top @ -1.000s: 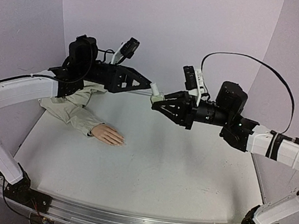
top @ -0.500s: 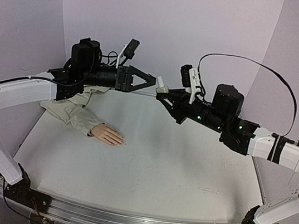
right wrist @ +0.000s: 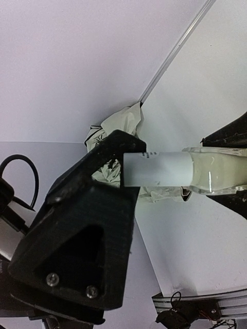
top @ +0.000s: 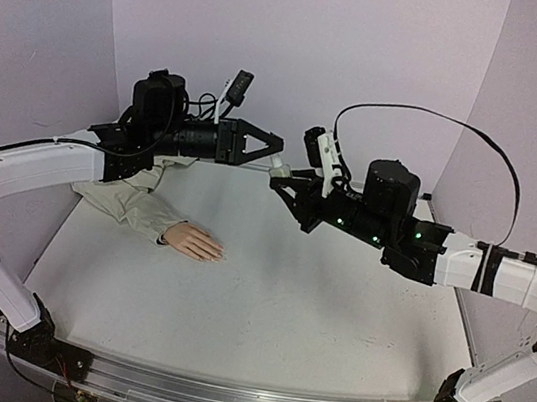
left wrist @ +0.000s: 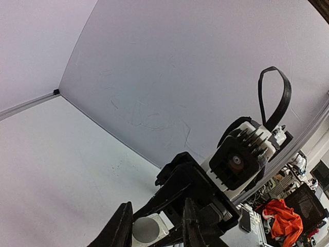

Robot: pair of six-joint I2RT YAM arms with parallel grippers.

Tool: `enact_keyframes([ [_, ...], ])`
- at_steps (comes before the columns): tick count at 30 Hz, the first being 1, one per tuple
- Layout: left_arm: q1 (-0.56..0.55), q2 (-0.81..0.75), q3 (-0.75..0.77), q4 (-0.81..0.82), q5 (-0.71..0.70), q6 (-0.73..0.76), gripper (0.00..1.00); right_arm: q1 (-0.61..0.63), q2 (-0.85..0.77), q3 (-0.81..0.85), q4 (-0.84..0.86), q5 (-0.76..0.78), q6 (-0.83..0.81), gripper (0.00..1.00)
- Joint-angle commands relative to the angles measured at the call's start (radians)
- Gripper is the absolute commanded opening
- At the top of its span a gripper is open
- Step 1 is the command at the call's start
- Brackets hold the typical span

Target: Paint the nails

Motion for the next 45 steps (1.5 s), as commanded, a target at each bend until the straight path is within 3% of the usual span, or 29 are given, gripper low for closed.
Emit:
enact_keyframes([
  [1, -0.009, 0.009, 0.062, 0.024, 0.015, -0.007, 0.31, 0.006, -0.001, 0.053, 0.079, 0.013, -0.010, 0.00],
  [7, -0.012, 0.024, 0.065, 0.025, 0.039, -0.017, 0.26, 0.007, -0.007, 0.052, 0.094, 0.007, -0.002, 0.00],
  [14, -0.013, 0.044, 0.094, 0.022, 0.180, 0.006, 0.02, -0.011, -0.057, 0.022, 0.126, -0.078, 0.028, 0.00],
  [17, -0.018, 0.041, 0.110, 0.022, 0.327, 0.072, 0.00, -0.087, -0.079, 0.016, 0.145, -0.446, 0.083, 0.00],
  [20, -0.029, 0.019, 0.118, 0.027, 0.468, 0.168, 0.00, -0.128, -0.045, 0.029, 0.261, -1.057, 0.202, 0.00],
  [21, -0.031, 0.012, 0.126, 0.028, 0.498, 0.185, 0.00, -0.129, -0.020, 0.052, 0.293, -1.173, 0.258, 0.00],
  [23, -0.034, 0.005, 0.151, 0.028, 0.536, 0.201, 0.00, -0.127, 0.012, 0.069, 0.409, -1.265, 0.375, 0.00],
  [28, -0.035, 0.013, 0.183, 0.030, 0.508, 0.197, 0.00, -0.132, -0.039, 0.008, 0.422, -1.135, 0.347, 0.00],
  [29, -0.035, 0.014, 0.182, 0.030, 0.491, 0.190, 0.04, -0.134, -0.044, 0.001, 0.420, -1.104, 0.343, 0.00],
  [31, -0.030, 0.007, 0.168, 0.031, 0.446, 0.173, 0.38, -0.143, -0.052, -0.013, 0.407, -1.034, 0.331, 0.00],
  [32, -0.026, 0.001, 0.156, 0.030, 0.418, 0.159, 0.48, -0.147, -0.056, -0.018, 0.386, -0.994, 0.313, 0.00],
  [35, 0.005, -0.015, 0.112, 0.018, 0.340, 0.105, 0.74, -0.148, -0.066, -0.012, 0.241, -0.855, 0.205, 0.00],
  [37, 0.045, -0.018, 0.086, 0.004, 0.319, 0.059, 0.82, -0.148, -0.069, -0.005, 0.152, -0.749, 0.145, 0.00],
  [42, 0.068, -0.043, 0.029, -0.052, 0.266, 0.042, 0.85, -0.148, -0.071, 0.001, 0.031, -0.554, 0.054, 0.00],
  [45, 0.065, -0.037, 0.025, -0.057, 0.267, 0.011, 0.79, -0.148, -0.072, 0.000, 0.013, -0.520, 0.038, 0.00],
])
